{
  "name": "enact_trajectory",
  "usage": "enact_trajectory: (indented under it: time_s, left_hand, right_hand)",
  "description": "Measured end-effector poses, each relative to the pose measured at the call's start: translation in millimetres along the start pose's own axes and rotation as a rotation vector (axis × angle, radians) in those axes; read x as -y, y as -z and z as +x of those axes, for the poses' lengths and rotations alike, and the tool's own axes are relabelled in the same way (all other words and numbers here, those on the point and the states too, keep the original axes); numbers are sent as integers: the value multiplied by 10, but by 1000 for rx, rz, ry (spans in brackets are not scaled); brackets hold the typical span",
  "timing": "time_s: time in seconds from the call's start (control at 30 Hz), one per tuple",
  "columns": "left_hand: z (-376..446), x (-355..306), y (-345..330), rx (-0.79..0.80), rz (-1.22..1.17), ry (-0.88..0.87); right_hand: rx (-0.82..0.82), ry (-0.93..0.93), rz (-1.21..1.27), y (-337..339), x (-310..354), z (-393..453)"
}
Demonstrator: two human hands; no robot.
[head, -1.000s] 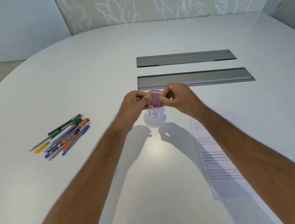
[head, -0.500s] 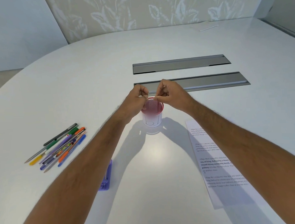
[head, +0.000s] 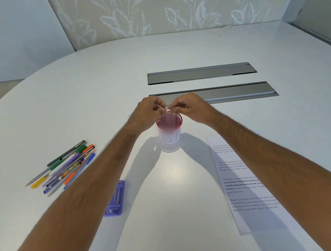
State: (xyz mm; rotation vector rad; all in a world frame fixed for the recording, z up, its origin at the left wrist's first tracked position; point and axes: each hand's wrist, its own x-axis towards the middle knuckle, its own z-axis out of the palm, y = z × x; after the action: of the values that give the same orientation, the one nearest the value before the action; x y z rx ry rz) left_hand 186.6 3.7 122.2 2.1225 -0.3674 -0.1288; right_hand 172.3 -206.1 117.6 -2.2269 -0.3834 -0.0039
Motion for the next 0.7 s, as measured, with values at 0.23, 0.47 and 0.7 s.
enact_trajectory:
  time_s: [0.23,0.47,0.7]
  left_hand:
    - [26,-23,63,29,-31,9]
    - [8,-55,96,30,126,-22]
    - [-30,-105,36,34,301,-97]
  right_hand:
    - [58,-34,33,21,27,9]
    - [98,-40,46,50,6,-1]
    - [-17,12,-108,46,1,-24]
